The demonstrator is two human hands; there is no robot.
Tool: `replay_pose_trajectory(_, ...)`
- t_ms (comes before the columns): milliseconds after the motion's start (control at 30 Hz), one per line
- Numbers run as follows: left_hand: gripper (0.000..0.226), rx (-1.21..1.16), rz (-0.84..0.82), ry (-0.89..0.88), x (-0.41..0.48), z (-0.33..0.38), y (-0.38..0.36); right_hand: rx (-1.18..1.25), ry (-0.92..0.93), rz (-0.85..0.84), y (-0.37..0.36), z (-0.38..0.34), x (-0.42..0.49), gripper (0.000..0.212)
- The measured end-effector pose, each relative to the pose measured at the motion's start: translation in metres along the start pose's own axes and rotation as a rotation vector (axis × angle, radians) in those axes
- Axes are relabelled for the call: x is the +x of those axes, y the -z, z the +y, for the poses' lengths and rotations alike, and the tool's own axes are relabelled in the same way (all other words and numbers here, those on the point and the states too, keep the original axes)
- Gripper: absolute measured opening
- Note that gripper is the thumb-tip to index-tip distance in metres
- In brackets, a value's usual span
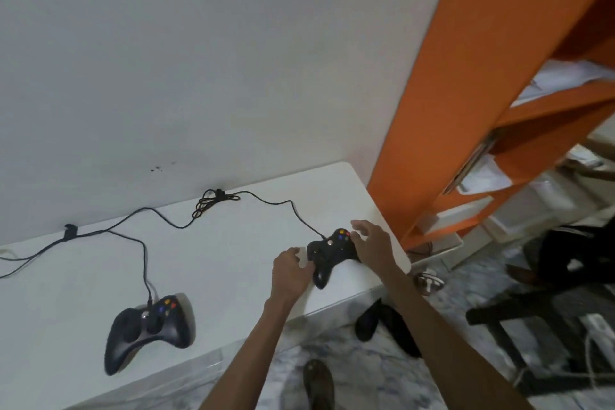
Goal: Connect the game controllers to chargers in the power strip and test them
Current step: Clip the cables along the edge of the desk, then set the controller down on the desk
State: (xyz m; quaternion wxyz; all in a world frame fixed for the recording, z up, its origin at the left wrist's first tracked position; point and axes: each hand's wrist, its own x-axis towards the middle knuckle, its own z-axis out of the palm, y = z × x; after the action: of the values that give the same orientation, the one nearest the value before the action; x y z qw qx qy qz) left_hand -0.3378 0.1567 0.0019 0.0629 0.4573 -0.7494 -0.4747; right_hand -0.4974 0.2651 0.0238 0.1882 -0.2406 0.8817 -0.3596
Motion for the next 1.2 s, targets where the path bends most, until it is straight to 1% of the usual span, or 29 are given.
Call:
replay_pose_trajectory(67,0.055,-0.008,0.01,0.069,-0.003,-0.001,-0.014,0.015,-0.022,-0.016,0.002,0.015,-0.002,0.034)
replay_pose_trajectory(200,0.045,-0.021,0.024,0.153,-0.008,0.003,-0.035,0.009,-0.057,-0.108,0.001,0.038,0.004,0.037)
replay_pose_trajectory(300,0.039,-0.041,0.093,0.191,-0.012,0.005,-0.05,0.006,-0.042,-0.161,0.0,0.052,0.006,0.037)
replay_pose_trajectory(500,0.033,-0.086,0.206,0.216,-0.014,0.009,-0.06,0.073,-0.021,-0.125,-0.007,0.064,0.013,0.036)
replay_pose_trajectory(600,0.03,-0.113,0.254,0.204,-0.012,0.012,-0.048,0.111,-0.001,-0.133,-0.011,0.053,0.015,0.036)
replay_pose_trajectory(800,0.035,-0.137,0.326,0.199,0.007,0.007,0.001,0.149,0.073,-0.13,-0.036,0.01,0.023,0.033)
replay_pose_trajectory(967,0.04,-0.12,0.342,0.201,0.025,-0.018,0.04,0.165,0.079,-0.141,-0.067,-0.025,0.027,0.032)
replay_pose_trajectory(1100,0.031,-0.076,0.312,0.193,0.036,-0.035,0.062,0.174,0.057,-0.144,-0.094,-0.04,0.028,0.031)
replay_pose_trajectory(1200,0.03,-0.064,0.278,0.187,0.045,-0.048,0.069,0.154,0.027,-0.154,-0.109,-0.042,0.028,0.033)
